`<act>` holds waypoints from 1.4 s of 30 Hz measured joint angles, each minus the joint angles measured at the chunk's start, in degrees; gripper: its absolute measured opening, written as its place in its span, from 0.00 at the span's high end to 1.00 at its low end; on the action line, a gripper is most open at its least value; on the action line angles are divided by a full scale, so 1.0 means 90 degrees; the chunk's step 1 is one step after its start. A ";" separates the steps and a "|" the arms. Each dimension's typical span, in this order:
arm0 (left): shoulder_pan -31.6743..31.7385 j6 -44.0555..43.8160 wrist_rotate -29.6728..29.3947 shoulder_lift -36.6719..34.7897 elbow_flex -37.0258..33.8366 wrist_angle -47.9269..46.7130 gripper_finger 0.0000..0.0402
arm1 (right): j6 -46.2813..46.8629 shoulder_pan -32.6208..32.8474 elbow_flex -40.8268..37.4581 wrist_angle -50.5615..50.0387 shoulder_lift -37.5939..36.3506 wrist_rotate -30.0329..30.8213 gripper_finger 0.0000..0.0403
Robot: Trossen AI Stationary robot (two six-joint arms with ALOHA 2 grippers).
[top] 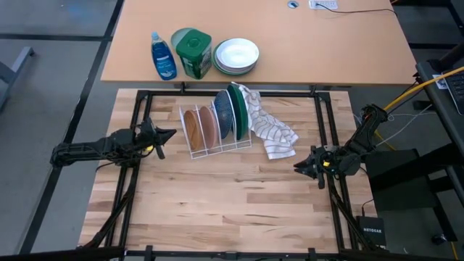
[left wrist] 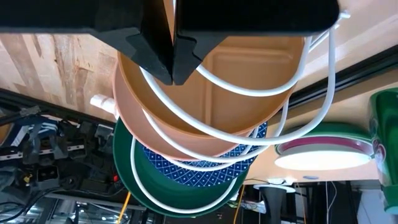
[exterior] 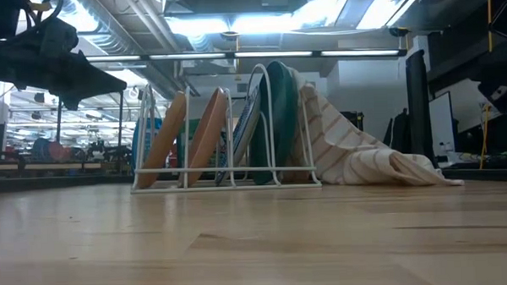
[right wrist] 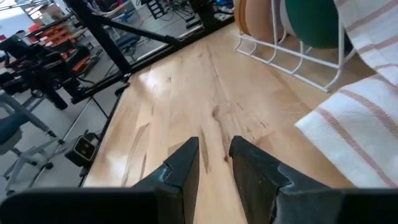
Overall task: Sort dishes
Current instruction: Return to Home Position
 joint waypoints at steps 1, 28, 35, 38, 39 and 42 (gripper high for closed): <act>0.0000 0.0001 0.0000 0.0000 0.0000 0.0001 1.00 | 0.0000 0.0000 0.0000 0.0002 -0.0001 -0.0028 0.75; 0.0000 -0.0001 -0.0002 0.0000 -0.0002 -0.0005 1.00 | -0.0002 0.0000 0.0002 0.0036 0.0001 -0.0062 0.75; 0.0000 0.0000 -0.0002 0.0000 -0.0005 -0.0005 1.00 | -0.0002 0.0000 0.0002 0.0139 0.0001 -0.0105 0.75; -0.0002 0.0002 -0.0002 0.0000 -0.0005 -0.0005 1.00 | -0.0004 0.0000 0.0002 0.0161 0.0001 -0.0099 0.75; 0.0000 0.0001 -0.0002 0.0000 -0.0005 -0.0007 1.00 | -0.0002 0.0000 0.0002 0.0169 -0.0001 -0.0097 0.75; 0.0000 0.0002 -0.0002 0.0000 -0.0005 -0.0007 1.00 | -0.0002 0.0000 0.0007 0.0181 0.0000 -0.0092 0.75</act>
